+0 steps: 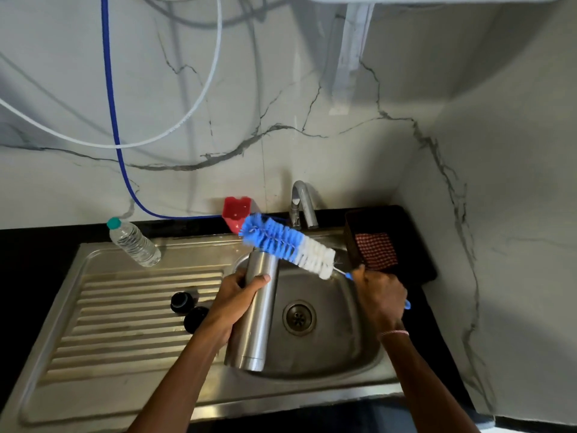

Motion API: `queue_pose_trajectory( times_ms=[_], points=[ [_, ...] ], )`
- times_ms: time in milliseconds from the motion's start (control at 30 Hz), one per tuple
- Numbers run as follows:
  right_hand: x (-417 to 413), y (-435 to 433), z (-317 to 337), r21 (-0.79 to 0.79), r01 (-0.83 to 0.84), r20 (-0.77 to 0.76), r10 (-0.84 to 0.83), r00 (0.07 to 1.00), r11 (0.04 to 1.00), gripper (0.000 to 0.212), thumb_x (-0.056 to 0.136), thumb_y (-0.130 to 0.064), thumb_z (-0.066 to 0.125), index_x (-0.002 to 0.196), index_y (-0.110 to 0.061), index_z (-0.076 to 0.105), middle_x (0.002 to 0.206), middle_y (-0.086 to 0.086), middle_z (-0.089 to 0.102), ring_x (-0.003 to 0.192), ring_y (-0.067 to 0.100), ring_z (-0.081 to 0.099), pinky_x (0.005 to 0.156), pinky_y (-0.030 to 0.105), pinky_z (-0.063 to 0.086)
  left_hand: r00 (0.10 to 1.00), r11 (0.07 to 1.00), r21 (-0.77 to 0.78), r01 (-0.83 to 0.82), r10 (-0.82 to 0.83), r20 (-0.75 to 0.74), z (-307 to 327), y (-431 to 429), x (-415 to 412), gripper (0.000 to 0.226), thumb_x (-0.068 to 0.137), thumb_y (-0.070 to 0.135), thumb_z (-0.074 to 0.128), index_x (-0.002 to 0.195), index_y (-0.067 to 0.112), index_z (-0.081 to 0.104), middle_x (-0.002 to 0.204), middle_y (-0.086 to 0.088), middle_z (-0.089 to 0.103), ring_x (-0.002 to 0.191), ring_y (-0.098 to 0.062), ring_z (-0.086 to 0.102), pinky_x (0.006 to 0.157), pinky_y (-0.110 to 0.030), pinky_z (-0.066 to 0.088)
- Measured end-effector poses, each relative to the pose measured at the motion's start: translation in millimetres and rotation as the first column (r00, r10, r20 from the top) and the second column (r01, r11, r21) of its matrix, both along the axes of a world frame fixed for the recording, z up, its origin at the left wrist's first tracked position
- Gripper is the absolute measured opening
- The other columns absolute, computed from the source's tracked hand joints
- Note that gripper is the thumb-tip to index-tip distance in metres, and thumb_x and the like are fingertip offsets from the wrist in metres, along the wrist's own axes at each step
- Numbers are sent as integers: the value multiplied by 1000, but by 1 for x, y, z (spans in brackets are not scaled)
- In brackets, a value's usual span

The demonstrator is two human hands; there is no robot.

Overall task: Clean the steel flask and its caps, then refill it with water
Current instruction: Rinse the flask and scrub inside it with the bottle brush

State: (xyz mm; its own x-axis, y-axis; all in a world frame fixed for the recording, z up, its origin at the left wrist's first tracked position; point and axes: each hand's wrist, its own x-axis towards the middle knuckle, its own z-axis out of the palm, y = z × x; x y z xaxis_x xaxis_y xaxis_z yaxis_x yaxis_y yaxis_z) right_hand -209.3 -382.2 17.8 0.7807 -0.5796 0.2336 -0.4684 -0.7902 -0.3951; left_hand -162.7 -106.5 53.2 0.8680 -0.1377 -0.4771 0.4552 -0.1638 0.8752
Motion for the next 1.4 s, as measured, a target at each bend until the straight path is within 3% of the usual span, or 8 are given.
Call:
queue_pose_trajectory(
  times_ms=[167,367,633,733,867,1100,1233,1400],
  points=[
    [34,39,19,-8,-98,84,99,992,995,51,85,-44,48,55,-8,66,46,11,58,42,37,56,45,31,45,991,994,36,101,-104,83,5,-19,0,42,76,35,90,109,28,66,94,6,78,88,-12,75,75,-28,57],
    [12,7,1,27,-34,87,31,996,999,58,83,-50,41,57,-6,68,50,14,61,49,39,61,51,33,45,991,989,-70,-132,132,-10,8,7,7,60,61,47,90,110,25,62,99,-10,76,88,-30,75,83,-52,61],
    [39,47,19,28,-123,114,119,986,992,52,86,-45,46,55,-8,65,49,11,60,47,37,58,48,31,42,994,997,4,74,-74,74,9,-9,2,29,89,33,78,116,33,69,99,5,78,97,-21,74,93,-45,58],
    [37,34,12,20,-99,91,97,991,995,56,86,-49,42,58,-7,66,50,11,60,49,37,59,50,30,38,998,1000,18,5,-6,68,10,-8,2,32,86,33,80,114,29,65,97,1,76,95,-24,73,89,-45,57],
    [12,6,3,19,-26,49,26,998,999,50,85,-42,48,56,-6,68,52,14,63,52,39,64,53,36,49,998,998,-30,-53,52,-18,12,10,8,74,57,40,98,116,16,62,96,-10,78,89,-30,76,85,-49,61],
    [44,48,18,33,-95,95,91,991,995,58,86,-51,40,60,-9,70,54,13,63,52,37,60,53,33,45,1000,1000,-28,10,-10,14,11,-9,3,42,76,36,89,113,30,69,96,4,79,92,-19,76,86,-42,60],
    [31,24,11,9,-45,50,44,998,999,56,85,-49,43,60,-7,70,55,16,64,54,39,63,53,33,45,997,995,-66,-70,72,28,13,2,4,26,84,38,82,105,26,74,91,-5,79,91,-29,75,86,-47,59],
    [17,15,3,53,-21,15,20,1000,998,53,85,-47,46,61,-7,71,57,18,65,58,42,65,59,39,51,996,991,-103,-83,81,-24,10,12,4,50,71,49,82,113,30,61,99,-15,77,93,-36,75,87,-56,60]
  ],
)
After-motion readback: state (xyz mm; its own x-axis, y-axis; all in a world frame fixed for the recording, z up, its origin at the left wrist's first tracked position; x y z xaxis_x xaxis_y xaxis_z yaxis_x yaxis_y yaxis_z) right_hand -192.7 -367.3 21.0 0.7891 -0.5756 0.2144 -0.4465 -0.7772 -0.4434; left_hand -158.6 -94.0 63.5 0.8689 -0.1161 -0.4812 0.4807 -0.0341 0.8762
